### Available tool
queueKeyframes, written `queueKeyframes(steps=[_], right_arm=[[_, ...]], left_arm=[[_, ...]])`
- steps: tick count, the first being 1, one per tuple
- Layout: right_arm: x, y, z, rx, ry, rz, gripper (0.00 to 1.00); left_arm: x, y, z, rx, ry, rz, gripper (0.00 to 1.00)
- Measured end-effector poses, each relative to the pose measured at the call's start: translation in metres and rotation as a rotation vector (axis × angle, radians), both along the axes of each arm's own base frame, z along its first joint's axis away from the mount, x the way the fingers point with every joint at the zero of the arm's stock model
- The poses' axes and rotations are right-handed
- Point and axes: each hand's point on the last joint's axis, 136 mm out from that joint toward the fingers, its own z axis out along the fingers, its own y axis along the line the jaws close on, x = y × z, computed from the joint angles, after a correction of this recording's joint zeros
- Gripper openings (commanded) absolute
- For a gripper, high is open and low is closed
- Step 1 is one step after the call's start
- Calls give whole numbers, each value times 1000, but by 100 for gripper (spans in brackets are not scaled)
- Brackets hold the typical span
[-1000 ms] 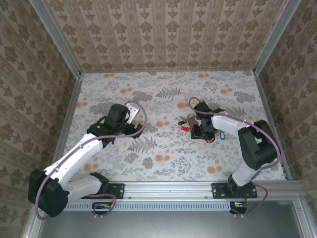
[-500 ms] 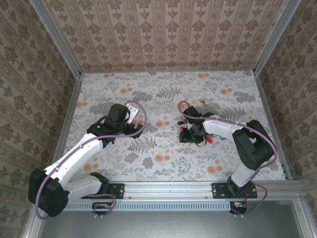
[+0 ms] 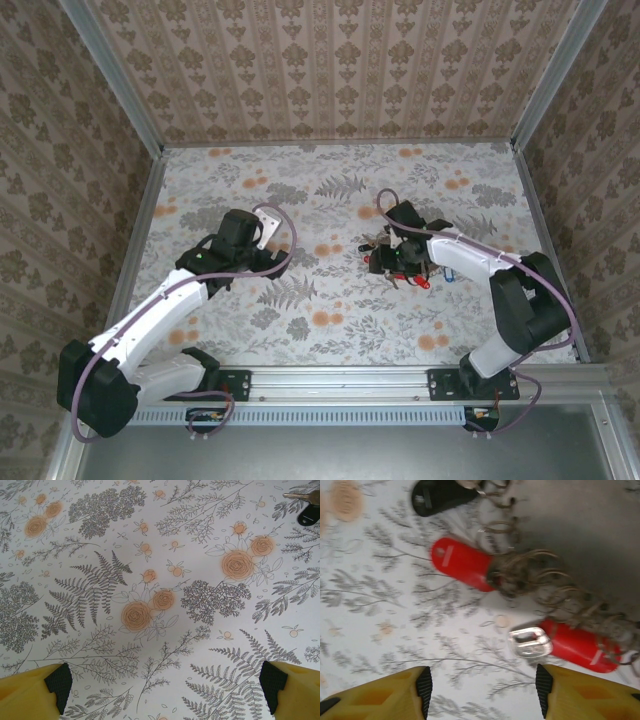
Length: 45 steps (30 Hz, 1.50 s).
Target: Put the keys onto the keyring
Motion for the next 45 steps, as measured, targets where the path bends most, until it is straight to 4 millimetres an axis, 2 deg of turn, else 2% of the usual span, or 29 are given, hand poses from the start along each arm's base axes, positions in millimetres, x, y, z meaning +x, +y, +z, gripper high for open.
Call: queueKeyframes(steps=[8, 13, 21, 25, 27, 30, 35, 38, 45], right_arm=[[-14, -4, -23, -12, 46, 3, 65], [-14, 2, -24, 5, 44, -11, 65], [-10, 28, -23, 46, 37, -8, 65], [-7, 55, -14, 124, 22, 49, 66], [-6, 63, -6, 147, 7, 77, 66], [0, 57, 5, 157, -31, 77, 66], [17, 26, 19, 132, -100, 21, 66], [17, 14, 14, 97, -104, 11, 69], [3, 3, -4, 50, -67, 20, 71]], left_arm=[[-1, -1, 0, 1, 0, -4, 100], [-1, -1, 0, 1, 0, -4, 100], [0, -1, -2, 4, 5, -4, 100], [-1, -1, -2, 5, 5, -5, 100], [-1, -1, -2, 4, 5, -5, 100], [0, -1, -2, 7, 3, -3, 100], [-1, -2, -2, 9, 2, -6, 100], [-1, -2, -2, 9, 2, -7, 100], [-1, -2, -2, 10, 1, -5, 100]])
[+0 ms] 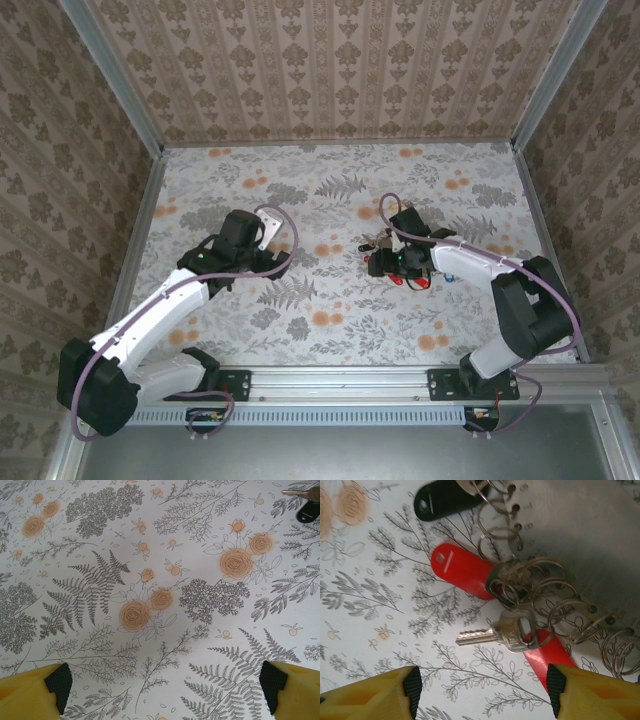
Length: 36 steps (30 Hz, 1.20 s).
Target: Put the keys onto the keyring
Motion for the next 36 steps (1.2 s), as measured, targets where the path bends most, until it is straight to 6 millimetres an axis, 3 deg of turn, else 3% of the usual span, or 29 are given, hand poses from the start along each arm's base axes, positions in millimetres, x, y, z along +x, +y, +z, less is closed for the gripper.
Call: queueKeyframes(steps=[5, 9, 17, 23, 27, 29, 32, 36], right_arm=[[-13, -6, -14, -18, 36, -1, 71], [-11, -3, -14, -10, 22, 4, 71], [-14, 33, -13, 74, 17, 47, 71], [2, 56, -4, 130, 18, 52, 71], [18, 59, 20, 141, 1, 50, 65], [28, 50, 34, 141, -11, 15, 57], [38, 18, 51, 120, -20, -94, 46], [36, -26, 52, 62, 35, -253, 37]], left_arm=[[0, 0, 0, 0, 0, 1, 100], [0, 0, 0, 0, 0, 0, 100], [0, 0, 0, 0, 0, -1, 100], [0, 0, 0, 0, 0, -1, 100], [-1, -1, 0, 0, 0, -5, 100], [-1, -1, 0, 1, 0, -5, 100], [-1, -2, 0, 2, -1, -8, 100], [-1, -2, 0, 4, -2, -11, 100]])
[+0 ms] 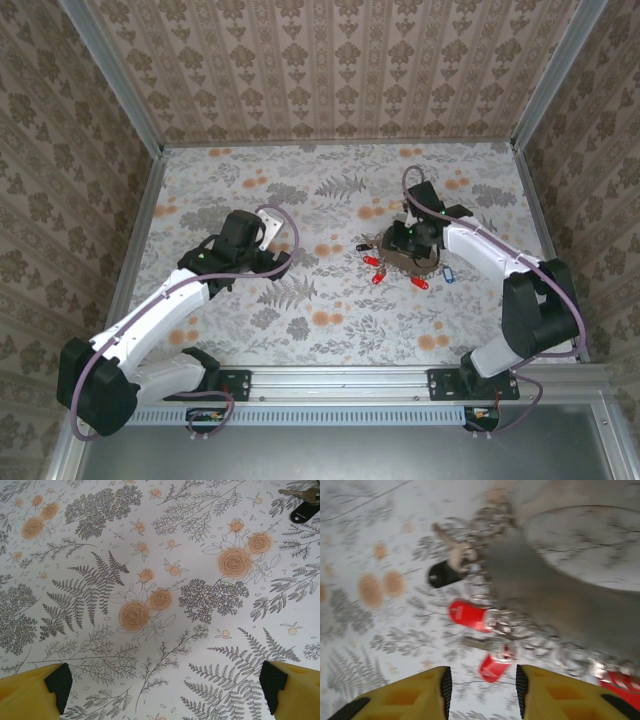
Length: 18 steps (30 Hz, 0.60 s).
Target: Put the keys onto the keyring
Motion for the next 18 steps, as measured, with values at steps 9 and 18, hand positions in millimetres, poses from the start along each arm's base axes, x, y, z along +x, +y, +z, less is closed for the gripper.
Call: queueKeyframes(steps=[9, 18], right_arm=[[-20, -15, -38, -134, 203, -55, 37], [-16, -15, -45, -242, 237, -80, 30]], left_arm=[[-1, -1, 1, -1, -2, -8, 100], [-2, -3, 1, -1, -2, -19, 100]])
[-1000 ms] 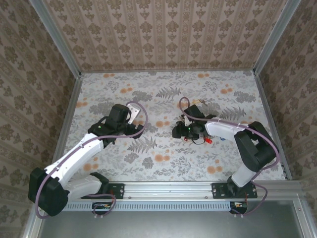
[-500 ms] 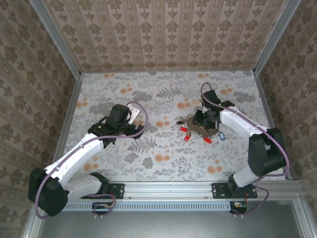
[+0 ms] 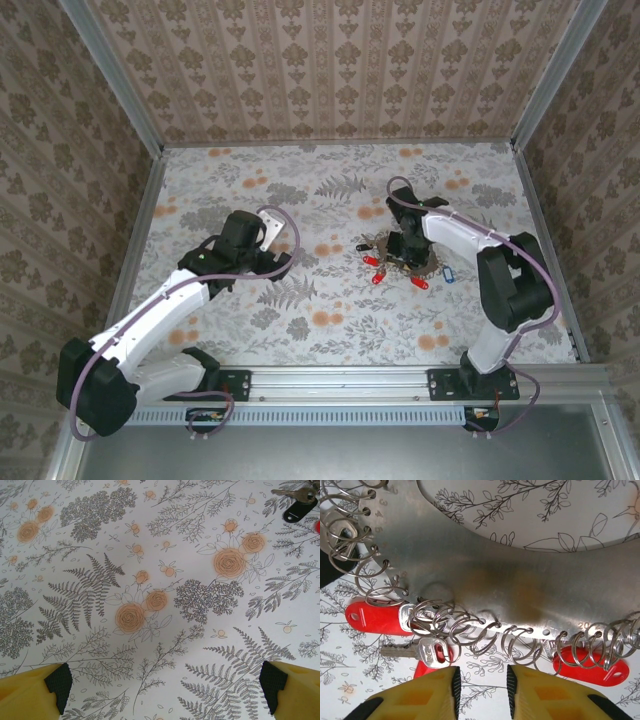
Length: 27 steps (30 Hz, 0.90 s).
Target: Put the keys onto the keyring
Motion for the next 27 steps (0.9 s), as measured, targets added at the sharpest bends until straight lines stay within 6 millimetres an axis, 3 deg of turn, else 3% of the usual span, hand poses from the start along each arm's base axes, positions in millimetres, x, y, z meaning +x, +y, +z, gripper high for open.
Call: queueKeyframes(steps=[15, 27], right_arm=[[4, 5, -16, -60, 53, -60, 31], [4, 0, -24, -95, 70, -86, 16]], left_arm=[[-2, -3, 0, 3, -1, -16, 100], [-4, -5, 0, 2, 0, -26, 100]])
